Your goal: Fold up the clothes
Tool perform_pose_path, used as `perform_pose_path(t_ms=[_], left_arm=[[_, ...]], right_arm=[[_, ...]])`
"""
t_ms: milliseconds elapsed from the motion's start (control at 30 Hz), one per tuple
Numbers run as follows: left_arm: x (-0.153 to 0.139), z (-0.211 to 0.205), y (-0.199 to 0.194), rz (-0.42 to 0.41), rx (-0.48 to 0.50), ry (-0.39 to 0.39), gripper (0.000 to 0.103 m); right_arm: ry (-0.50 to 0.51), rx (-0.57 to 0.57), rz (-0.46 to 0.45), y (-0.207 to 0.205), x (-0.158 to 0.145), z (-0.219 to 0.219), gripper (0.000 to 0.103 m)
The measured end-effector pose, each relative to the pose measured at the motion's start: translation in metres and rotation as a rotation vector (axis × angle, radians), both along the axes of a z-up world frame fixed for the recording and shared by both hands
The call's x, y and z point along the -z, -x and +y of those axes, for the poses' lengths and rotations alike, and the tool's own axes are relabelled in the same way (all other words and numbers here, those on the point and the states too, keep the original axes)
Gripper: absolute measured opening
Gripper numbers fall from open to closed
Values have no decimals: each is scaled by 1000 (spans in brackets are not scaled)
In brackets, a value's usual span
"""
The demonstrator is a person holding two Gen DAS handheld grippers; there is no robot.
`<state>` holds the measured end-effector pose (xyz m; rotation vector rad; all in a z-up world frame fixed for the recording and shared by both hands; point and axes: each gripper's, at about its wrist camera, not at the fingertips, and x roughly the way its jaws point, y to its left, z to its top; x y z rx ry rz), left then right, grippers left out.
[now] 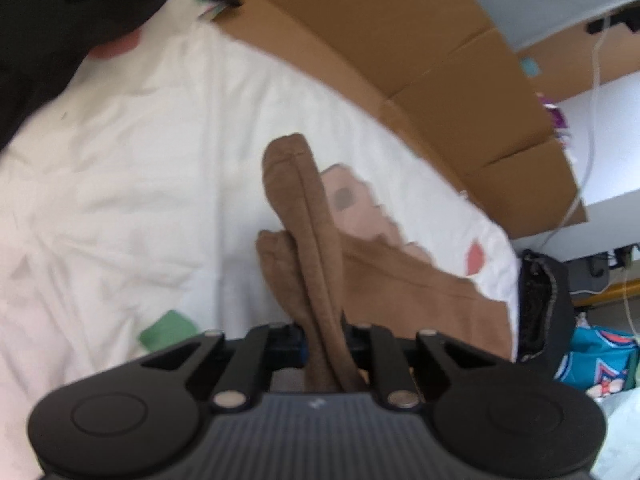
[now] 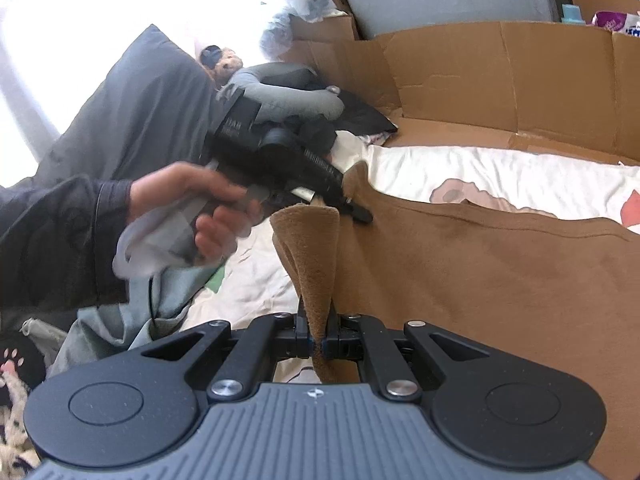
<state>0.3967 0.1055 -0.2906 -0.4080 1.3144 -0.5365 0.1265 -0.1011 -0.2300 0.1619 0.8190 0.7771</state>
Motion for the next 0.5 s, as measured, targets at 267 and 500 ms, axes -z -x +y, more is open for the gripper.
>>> perform_pose_path(t_ms=[267,500], left_arm=[[-47,-38,16,-75,27,-6,11],[-71,-65,28,-74,-11,-45,11]], right_arm=[[-32,-32,-32,10,-10,-34,1],[-124,13,-25,13,-15,-73,1]])
